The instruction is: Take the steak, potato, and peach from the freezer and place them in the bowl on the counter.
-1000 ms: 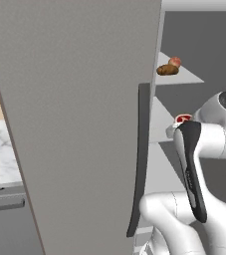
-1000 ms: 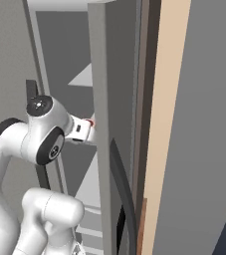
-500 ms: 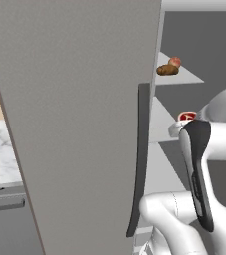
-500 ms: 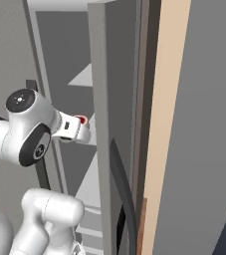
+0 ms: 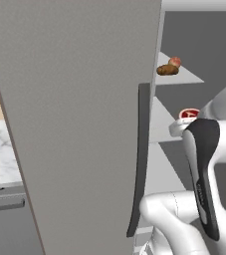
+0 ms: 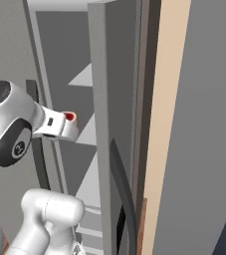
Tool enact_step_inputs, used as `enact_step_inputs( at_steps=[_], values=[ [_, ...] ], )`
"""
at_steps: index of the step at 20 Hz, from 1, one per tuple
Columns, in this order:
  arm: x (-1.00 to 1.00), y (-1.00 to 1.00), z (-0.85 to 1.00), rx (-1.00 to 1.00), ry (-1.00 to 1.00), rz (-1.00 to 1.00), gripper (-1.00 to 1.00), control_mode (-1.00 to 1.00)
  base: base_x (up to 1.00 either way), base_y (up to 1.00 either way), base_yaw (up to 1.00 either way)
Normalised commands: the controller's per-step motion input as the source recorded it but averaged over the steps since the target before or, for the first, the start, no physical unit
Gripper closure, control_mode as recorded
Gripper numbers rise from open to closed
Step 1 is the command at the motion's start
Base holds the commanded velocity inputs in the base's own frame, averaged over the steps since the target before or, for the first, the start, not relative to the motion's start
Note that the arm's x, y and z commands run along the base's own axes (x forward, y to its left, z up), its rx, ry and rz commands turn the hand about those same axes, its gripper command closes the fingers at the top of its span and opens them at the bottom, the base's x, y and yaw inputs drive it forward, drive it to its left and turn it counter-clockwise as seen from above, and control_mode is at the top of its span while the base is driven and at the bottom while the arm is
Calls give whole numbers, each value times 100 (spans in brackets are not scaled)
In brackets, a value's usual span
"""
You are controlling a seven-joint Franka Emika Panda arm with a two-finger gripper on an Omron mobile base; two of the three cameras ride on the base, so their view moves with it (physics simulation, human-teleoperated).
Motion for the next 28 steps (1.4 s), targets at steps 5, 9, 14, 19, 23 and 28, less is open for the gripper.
enact_step_inputs(
  at_steps=[5, 9, 14, 19, 23, 28],
  values=[
    [-35, 4, 20, 0, 0, 0, 100, -100, 0, 0, 0],
    [-35, 0, 16, 0, 0, 0, 100, -100, 0, 0, 0],
    [-25, 0, 2, 0, 0, 0, 100, -100, 0, 0, 0],
    [-20, 1, 0, 0, 0, 0, 100, -100, 0, 0, 0],
    [-20, 0, 0, 0, 0, 0, 100, -100, 0, 0, 0],
    [-11, 4, 0, 0, 0, 0, 100, -100, 0, 0, 0]
  ],
)
